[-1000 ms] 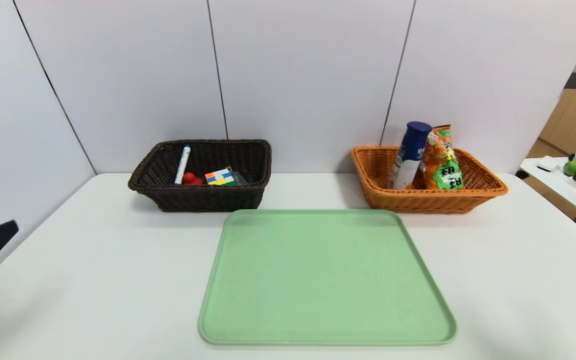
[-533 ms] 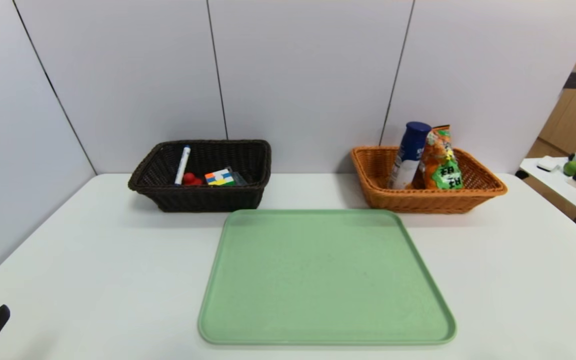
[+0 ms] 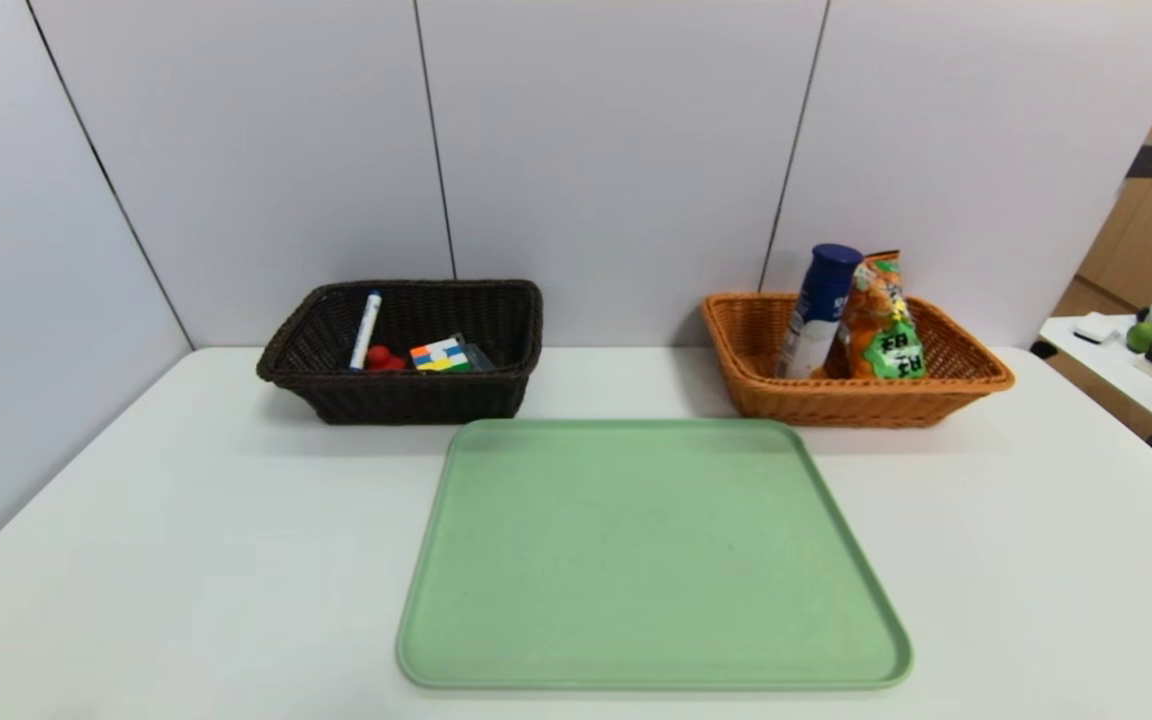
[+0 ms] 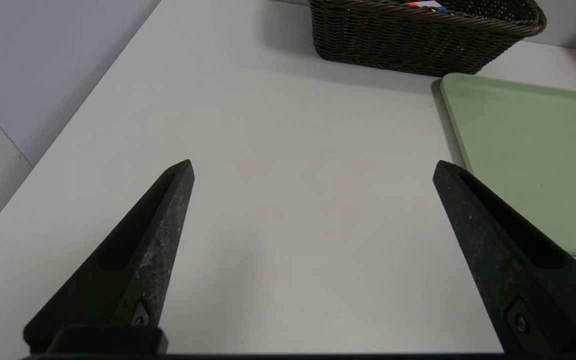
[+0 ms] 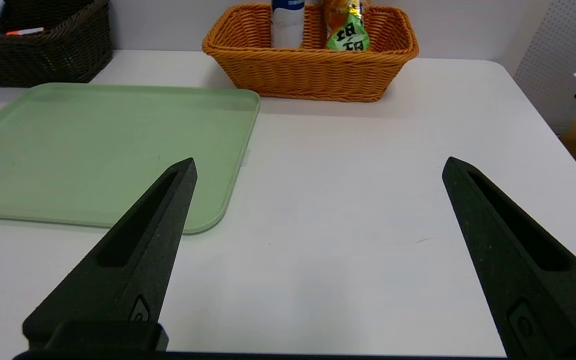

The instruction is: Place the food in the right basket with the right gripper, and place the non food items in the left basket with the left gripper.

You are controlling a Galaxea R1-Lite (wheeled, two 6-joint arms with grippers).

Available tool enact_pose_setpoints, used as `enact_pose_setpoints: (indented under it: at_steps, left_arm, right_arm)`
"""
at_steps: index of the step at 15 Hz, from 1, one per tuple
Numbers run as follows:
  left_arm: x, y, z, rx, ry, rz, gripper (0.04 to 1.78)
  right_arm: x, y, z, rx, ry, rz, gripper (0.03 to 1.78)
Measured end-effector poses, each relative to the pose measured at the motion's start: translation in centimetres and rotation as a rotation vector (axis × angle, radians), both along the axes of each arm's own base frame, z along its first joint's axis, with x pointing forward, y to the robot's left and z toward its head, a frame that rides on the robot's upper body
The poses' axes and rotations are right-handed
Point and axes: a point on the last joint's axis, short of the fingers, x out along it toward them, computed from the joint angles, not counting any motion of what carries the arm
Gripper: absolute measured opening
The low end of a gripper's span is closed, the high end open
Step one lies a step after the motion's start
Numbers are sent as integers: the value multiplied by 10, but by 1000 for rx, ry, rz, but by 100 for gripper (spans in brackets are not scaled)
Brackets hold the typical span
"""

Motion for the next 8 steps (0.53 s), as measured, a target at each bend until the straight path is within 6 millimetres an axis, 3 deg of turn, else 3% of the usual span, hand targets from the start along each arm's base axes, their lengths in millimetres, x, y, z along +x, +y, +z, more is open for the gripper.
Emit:
enact_pose_setpoints:
  at_steps: [4, 8]
  left_arm:
    - [-9, 0, -6, -3, -62, -22, 169]
    - [-25, -1, -26, 12, -150, -65, 169]
  right_arm:
    - [-14, 0, -21, -19, -77, -7, 169]
    - [-11, 0, -40, -61, -188, -39, 169]
